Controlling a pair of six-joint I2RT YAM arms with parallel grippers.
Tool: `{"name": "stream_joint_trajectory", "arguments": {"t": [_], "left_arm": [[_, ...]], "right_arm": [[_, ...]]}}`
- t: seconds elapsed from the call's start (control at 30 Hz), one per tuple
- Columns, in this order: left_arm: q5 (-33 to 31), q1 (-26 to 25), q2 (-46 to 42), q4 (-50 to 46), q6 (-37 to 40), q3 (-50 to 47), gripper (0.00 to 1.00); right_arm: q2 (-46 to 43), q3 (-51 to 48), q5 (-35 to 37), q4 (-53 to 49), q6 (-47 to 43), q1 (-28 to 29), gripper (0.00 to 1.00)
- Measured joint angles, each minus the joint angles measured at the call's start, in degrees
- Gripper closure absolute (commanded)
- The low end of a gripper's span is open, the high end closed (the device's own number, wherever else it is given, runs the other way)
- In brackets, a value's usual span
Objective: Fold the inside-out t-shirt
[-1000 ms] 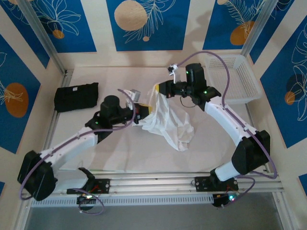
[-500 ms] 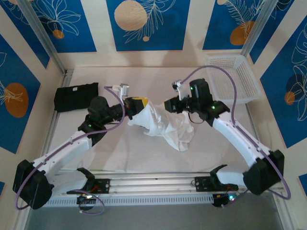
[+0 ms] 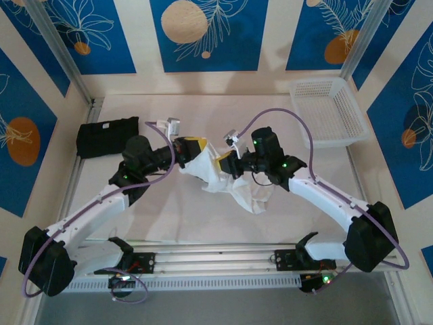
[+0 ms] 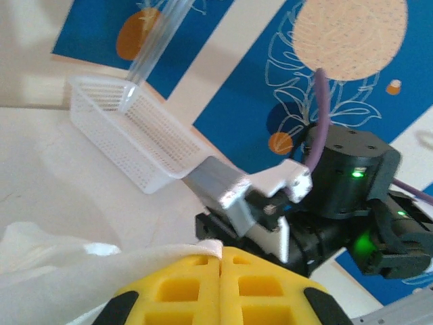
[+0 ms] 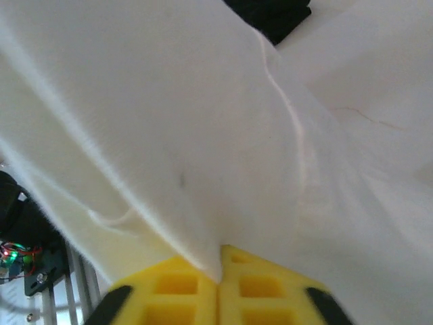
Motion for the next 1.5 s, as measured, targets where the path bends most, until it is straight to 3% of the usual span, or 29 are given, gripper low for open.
{"name": "stream_joint_trajectory", "arguments": {"t": [0.2,0.3,0.6,0.9,1.13,1.23,1.43,1.5], "left_arm": [[-9.7,3.3,-0.3,-9.0,2.4,0.0,1.00],[-12.5,3.5,1.4,-11.5,4.3,0.1,0.99],[-16.1,2.8,0.8,-18.6,10.1,-0.5,0.57],[-17.9,-3.0,-6.3,-24.1,16.8,-2.9,0.48],[-20.7,-9.3,0.9,-27.8,23.3,-0.9,0.55],[-23.4,-10.5,4.2,-28.6,25.6,1.4,0.66],[-27.3,-10.8,7.8,-28.2,27.5,3.4,1.00],[-28.0,-10.7,8.3,-28.0,27.7,3.4,1.00]], "right_arm": [[-4.8,-1.7,-12.4,7.2,6.0,-6.1,1.00],[-4.3,-1.7,-17.9,12.0,9.9,-5.9,1.00],[1.3,-1.7,-21.4,17.1,17.2,-5.7,1.00],[2.8,-1.6,-21.4,18.5,19.9,-6.4,1.00],[2.9,-1.4,-21.4,18.7,20.8,-6.4,1.00],[2.9,-1.4,-21.4,18.7,20.8,-6.4,1.00],[2.9,-1.4,-21.4,18.4,20.7,-6.8,1.00],[2.9,-1.4,-21.4,18.0,20.7,-7.2,1.00]]}}
